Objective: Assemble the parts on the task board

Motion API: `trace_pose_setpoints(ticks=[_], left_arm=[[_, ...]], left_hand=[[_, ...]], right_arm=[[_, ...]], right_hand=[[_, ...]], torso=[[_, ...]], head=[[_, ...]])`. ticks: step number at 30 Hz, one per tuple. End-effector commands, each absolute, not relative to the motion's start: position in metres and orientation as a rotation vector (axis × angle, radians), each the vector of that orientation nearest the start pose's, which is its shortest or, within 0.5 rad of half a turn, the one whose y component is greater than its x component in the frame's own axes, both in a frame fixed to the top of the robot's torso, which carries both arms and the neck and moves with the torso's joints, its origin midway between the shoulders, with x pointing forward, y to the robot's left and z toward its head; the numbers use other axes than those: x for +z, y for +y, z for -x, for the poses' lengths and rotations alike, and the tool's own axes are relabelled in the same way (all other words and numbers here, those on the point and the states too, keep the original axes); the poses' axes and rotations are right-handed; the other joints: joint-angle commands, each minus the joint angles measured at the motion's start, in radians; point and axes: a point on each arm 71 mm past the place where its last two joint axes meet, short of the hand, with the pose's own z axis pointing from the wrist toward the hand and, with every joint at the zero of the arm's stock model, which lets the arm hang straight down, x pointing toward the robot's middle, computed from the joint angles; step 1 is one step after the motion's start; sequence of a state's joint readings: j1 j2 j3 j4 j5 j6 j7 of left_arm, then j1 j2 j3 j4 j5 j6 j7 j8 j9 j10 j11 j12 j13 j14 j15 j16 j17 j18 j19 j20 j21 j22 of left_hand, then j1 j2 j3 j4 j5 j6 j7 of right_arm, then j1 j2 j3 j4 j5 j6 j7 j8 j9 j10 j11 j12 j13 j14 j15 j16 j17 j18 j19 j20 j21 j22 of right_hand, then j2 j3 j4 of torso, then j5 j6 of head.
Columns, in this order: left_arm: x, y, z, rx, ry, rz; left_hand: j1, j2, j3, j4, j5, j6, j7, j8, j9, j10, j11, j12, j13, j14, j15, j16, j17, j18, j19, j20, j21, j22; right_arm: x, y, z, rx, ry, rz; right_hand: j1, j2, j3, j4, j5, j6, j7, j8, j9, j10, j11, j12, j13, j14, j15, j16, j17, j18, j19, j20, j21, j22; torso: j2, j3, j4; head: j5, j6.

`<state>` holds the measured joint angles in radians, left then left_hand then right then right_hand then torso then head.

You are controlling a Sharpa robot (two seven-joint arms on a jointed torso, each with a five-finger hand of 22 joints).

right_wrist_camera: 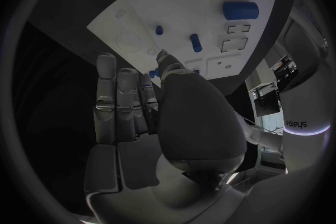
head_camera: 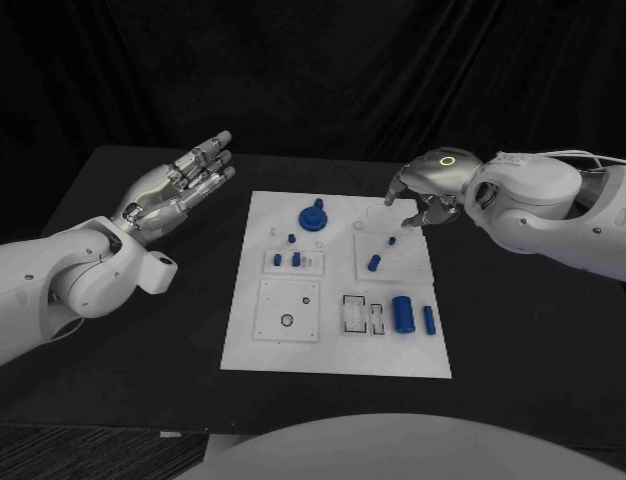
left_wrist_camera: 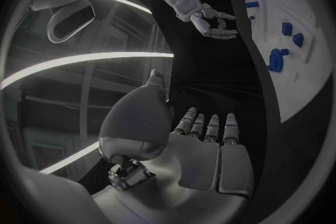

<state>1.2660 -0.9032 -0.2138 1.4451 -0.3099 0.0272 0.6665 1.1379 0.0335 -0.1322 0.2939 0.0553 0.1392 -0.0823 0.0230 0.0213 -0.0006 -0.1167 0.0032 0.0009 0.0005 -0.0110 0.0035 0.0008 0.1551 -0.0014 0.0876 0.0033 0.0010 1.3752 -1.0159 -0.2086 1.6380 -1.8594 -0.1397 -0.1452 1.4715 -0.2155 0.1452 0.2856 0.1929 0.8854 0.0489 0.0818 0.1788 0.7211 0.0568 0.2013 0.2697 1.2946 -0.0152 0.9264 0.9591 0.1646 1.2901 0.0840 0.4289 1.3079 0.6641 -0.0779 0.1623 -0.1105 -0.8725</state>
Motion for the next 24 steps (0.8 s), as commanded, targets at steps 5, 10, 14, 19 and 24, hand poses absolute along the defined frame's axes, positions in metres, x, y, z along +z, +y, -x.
trace_pose_setpoints(ticks=[5,10,14,19,24], left_arm=[[-0.182,0.241,-0.468,-1.923,1.362,0.661],[-0.183,0.24,-0.466,-1.938,1.37,0.676],[-0.184,0.238,-0.466,-1.952,1.387,0.684],[-0.185,0.238,-0.466,-1.958,1.401,0.69],[-0.186,0.238,-0.466,-1.965,1.415,0.694]], left_hand=[[-0.005,0.009,-0.004,0.0,-0.003,0.0,-0.006,-0.003,-0.001,0.001,-0.005,-0.003,-0.001,0.0,0.0,-0.004,-0.001,0.014,0.001,0.001,-0.003,-0.001],[0.015,0.039,-0.01,-0.001,0.019,0.001,0.003,-0.003,-0.001,0.001,0.004,-0.003,-0.001,0.0,0.014,-0.004,-0.001,0.018,0.001,0.028,-0.003,-0.001],[0.04,0.065,-0.03,-0.003,0.06,0.004,0.013,-0.003,0.0,0.001,0.017,-0.003,-0.001,0.0,0.028,-0.004,-0.001,0.022,0.001,0.052,-0.003,-0.001],[0.065,0.082,-0.047,-0.002,0.093,0.012,0.023,-0.001,0.001,0.001,0.034,-0.002,0.0,0.0,0.04,-0.004,-0.001,0.023,0.001,0.067,-0.003,-0.001],[0.091,0.1,-0.06,-0.003,0.129,0.019,0.031,-0.001,0.001,0.002,0.049,0.0,0.0,0.0,0.056,-0.004,-0.001,0.023,0.001,0.084,-0.003,-0.001]], right_arm=[[-0.179,-0.249,-0.464,0.239,1.706,0.682],[-0.19,-0.25,-0.464,0.24,1.732,0.687],[-0.2,-0.251,-0.464,0.245,1.747,0.687],[-0.207,-0.25,-0.465,0.262,1.745,0.686],[-0.213,-0.249,-0.465,0.276,1.742,0.686]], right_hand=[[0.015,0.026,0.017,-0.01,0.051,0.007,0.005,0.007,0.009,0.059,-0.003,0.01,-0.02,0.004,-0.006,0.009,-0.016,-0.007,0.013,-0.003,0.002,0.052],[0.02,0.039,0.031,-0.032,0.103,0.007,0.009,0.006,0.016,0.105,-0.007,0.016,-0.028,0.01,-0.009,0.019,-0.019,-0.009,0.024,-0.006,0.017,0.057],[0.023,0.047,0.047,-0.052,0.143,0.01,0.015,0.007,0.02,0.135,-0.004,0.014,-0.036,0.006,-0.009,0.015,-0.032,-0.009,0.025,-0.007,0.013,0.057],[0.02,0.05,0.066,-0.075,0.17,-0.014,0.005,-0.008,0.01,0.148,0.006,-0.006,-0.053,-0.003,-0.004,-0.005,-0.06,-0.008,0.023,-0.006,-0.001,0.056],[0.014,0.052,0.079,-0.083,0.17,0.001,0.004,-0.003,0.009,0.176,0.007,-0.011,-0.061,-0.004,-0.002,-0.011,-0.072,-0.008,0.025,-0.005,-0.003,0.056]], torso=[[-0.008,-0.0164,0.0133],[-0.009,-0.0203,0.0173],[-0.007,-0.0167,0.0133],[-0.006,-0.017,0.0164],[-0.007,-0.0168,0.0164]], head=[[-0.01,0.0],[-0.016,0.0],[-0.018,0.0],[-0.025,0.0],[-0.029,0.0]])
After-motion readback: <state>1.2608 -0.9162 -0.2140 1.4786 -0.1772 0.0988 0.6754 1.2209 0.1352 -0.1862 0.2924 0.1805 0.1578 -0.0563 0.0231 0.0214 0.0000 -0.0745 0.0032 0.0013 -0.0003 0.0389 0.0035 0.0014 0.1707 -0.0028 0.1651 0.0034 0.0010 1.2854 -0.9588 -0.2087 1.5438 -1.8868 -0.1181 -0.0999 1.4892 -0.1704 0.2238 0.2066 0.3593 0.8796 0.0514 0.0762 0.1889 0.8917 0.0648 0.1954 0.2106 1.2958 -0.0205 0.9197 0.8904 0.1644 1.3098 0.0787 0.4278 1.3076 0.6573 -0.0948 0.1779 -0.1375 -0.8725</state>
